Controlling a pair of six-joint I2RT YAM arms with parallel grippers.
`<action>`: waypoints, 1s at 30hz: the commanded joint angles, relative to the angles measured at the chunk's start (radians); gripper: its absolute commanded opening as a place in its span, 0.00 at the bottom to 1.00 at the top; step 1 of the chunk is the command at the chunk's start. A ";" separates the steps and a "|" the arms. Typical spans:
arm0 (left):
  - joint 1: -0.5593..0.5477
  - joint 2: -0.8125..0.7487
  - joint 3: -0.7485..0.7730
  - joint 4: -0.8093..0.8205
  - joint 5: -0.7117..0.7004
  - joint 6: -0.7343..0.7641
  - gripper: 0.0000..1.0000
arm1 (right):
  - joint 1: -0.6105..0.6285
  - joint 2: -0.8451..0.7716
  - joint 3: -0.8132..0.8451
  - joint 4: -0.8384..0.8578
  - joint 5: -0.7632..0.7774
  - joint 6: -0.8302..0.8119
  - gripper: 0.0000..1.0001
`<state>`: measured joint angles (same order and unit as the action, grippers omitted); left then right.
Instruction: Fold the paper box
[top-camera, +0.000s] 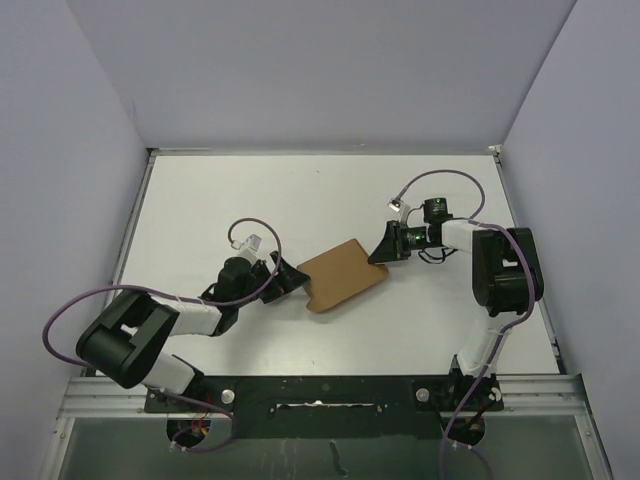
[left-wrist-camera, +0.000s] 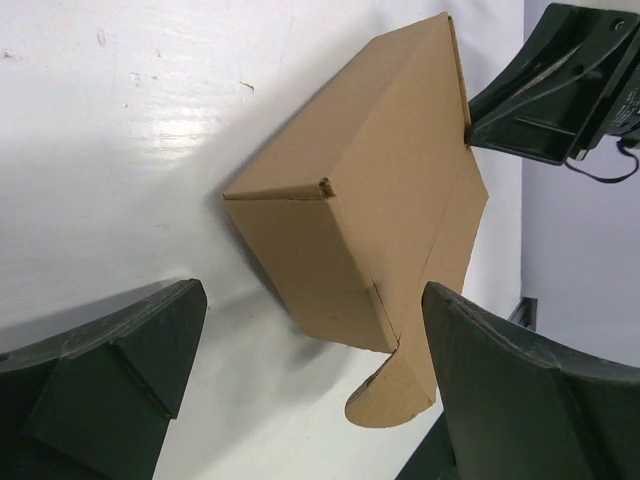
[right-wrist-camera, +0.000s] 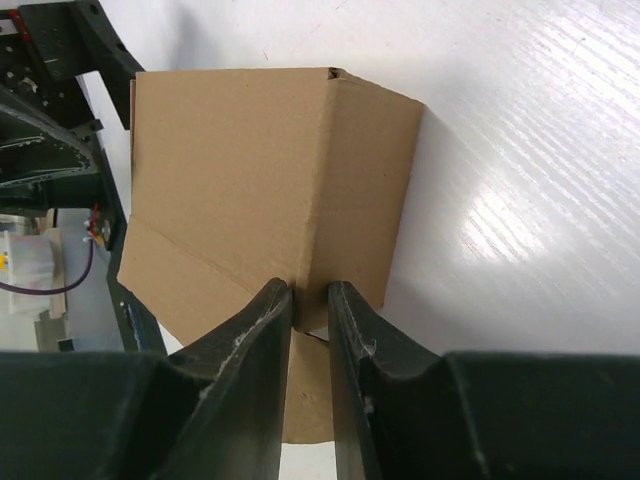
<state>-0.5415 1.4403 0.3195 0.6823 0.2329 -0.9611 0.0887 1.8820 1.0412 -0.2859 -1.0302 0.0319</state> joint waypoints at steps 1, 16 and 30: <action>-0.005 0.039 0.012 0.161 -0.006 -0.095 0.90 | -0.018 0.026 0.017 0.035 -0.012 0.036 0.20; -0.096 0.107 0.041 0.223 -0.127 -0.223 0.82 | -0.035 0.067 0.013 0.053 -0.044 0.074 0.19; -0.185 0.130 0.056 0.273 -0.292 -0.311 0.57 | -0.035 0.080 0.014 0.053 -0.056 0.083 0.19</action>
<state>-0.7109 1.5433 0.3321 0.8505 -0.0002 -1.2377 0.0540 1.9320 1.0416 -0.2447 -1.1084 0.1158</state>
